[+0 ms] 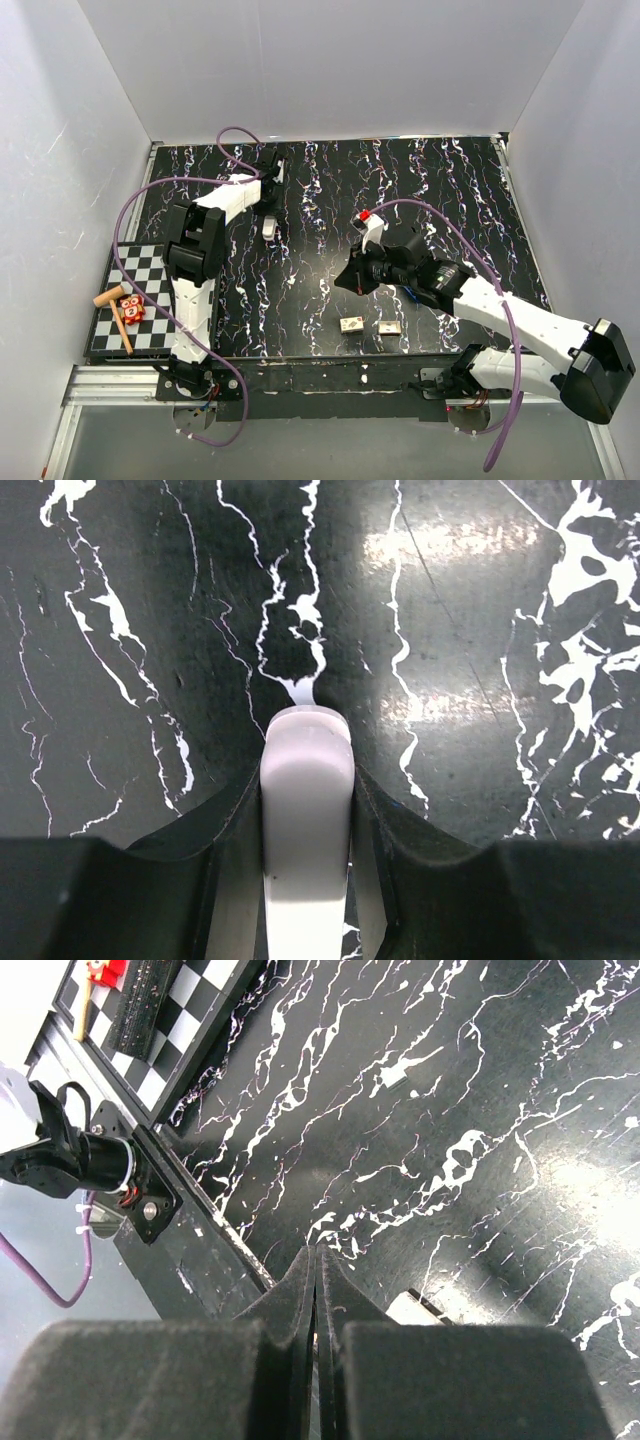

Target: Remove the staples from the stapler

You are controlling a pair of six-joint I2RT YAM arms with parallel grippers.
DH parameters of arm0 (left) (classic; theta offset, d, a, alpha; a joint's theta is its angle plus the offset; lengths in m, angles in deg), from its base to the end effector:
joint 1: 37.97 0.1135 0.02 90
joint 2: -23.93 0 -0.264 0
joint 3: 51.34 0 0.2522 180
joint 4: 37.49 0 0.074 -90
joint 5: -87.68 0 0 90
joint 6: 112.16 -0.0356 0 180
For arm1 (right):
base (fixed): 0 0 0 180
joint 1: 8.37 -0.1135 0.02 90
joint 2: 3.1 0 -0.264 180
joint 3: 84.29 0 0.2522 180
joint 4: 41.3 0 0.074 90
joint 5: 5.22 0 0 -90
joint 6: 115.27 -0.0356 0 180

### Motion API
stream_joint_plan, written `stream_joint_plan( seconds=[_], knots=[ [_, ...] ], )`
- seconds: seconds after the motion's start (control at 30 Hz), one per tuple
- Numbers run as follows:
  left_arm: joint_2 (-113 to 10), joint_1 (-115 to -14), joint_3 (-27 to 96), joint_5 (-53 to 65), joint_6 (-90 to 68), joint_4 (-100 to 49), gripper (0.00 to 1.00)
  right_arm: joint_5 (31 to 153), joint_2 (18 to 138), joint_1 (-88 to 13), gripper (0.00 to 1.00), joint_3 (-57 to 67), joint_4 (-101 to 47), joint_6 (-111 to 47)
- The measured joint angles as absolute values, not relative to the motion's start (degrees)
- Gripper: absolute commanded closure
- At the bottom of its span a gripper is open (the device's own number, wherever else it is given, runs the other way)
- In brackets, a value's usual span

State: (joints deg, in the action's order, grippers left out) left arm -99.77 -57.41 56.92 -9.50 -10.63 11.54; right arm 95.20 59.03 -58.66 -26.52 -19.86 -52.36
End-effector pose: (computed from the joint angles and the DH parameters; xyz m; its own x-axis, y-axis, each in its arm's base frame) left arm 0.4321 -0.1478 0.1673 -0.8896 0.1037 -0.4448 0.1037 0.9943 0.0244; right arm 0.1523 0.1935 0.2803 -0.6395 -0.0690 -0.7657 -0.6396 0.6004 0.4801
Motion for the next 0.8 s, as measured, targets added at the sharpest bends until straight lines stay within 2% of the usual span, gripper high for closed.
stream_joint_plan(
  seconds=[0.17, 0.27, 0.43, 0.8],
  knots=[
    [-100.55, -56.89, 57.86, -10.01, -10.83, 12.06, 0.81, 95.61, 59.77, -58.63, 0.93, -26.52, -20.47, -52.4],
    [-100.55, -56.82, 58.34, -10.27, -10.87, 11.93, 0.67, 95.83, 60.17, -58.63, 0.9, -26.52, -20.75, -52.51],
    [-100.55, -56.82, 58.58, -10.38, -11.11, 11.86, 0.54, 96.12, 60.39, -58.63, 0.86, -26.52, -21.35, -52.82],
    [-100.55, -56.82, 58.6, -10.51, -11.24, 11.86, 0.45, 96.53, 60.28, -58.66, 0.83, -27.0, -21.69, -53.69]
  ],
)
